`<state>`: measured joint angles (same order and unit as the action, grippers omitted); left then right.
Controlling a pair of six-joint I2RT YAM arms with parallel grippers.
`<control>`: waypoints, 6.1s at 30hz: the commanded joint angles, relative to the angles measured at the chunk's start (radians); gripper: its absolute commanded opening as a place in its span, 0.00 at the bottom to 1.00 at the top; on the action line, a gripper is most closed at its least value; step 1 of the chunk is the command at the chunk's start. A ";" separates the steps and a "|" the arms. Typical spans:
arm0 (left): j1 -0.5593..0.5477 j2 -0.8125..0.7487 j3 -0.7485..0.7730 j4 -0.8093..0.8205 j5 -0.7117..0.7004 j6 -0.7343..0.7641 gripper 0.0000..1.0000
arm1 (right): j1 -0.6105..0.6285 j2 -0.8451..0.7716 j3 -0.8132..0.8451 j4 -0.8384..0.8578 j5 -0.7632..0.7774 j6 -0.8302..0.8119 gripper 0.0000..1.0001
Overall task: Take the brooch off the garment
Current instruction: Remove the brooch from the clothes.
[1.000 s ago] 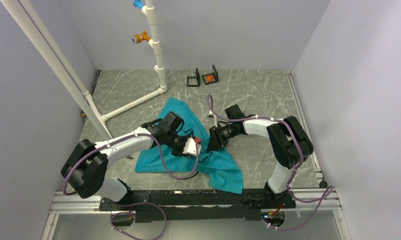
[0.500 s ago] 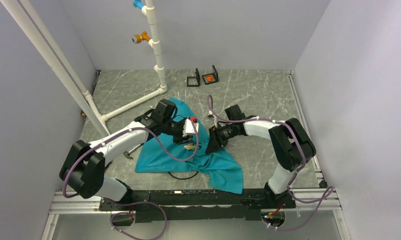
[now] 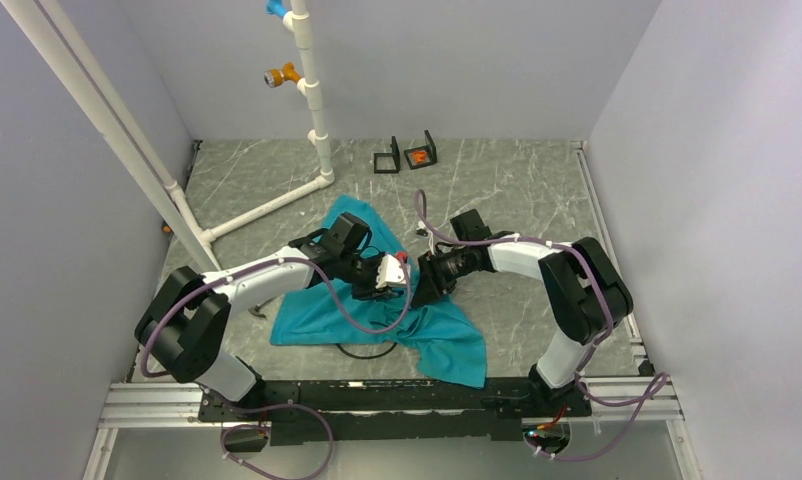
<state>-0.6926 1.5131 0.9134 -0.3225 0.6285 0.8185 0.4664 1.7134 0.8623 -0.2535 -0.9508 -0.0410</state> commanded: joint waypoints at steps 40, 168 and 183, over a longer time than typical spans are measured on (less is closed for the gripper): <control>0.061 0.023 0.230 0.060 0.397 -0.395 0.00 | -0.023 -0.371 0.019 -0.076 0.180 -0.310 0.65; 0.039 -0.052 0.118 0.149 0.017 -0.586 0.00 | -0.187 -0.205 -0.086 0.039 -0.243 -0.058 0.00; 0.053 -0.055 0.106 0.199 0.110 -0.615 0.00 | -0.108 -0.218 -0.075 0.163 -0.221 0.030 0.43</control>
<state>-0.6434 1.4960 0.9955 -0.1757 0.6888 0.2150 0.3355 1.5089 0.7620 -0.1509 -1.1843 -0.0158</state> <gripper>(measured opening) 0.022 0.433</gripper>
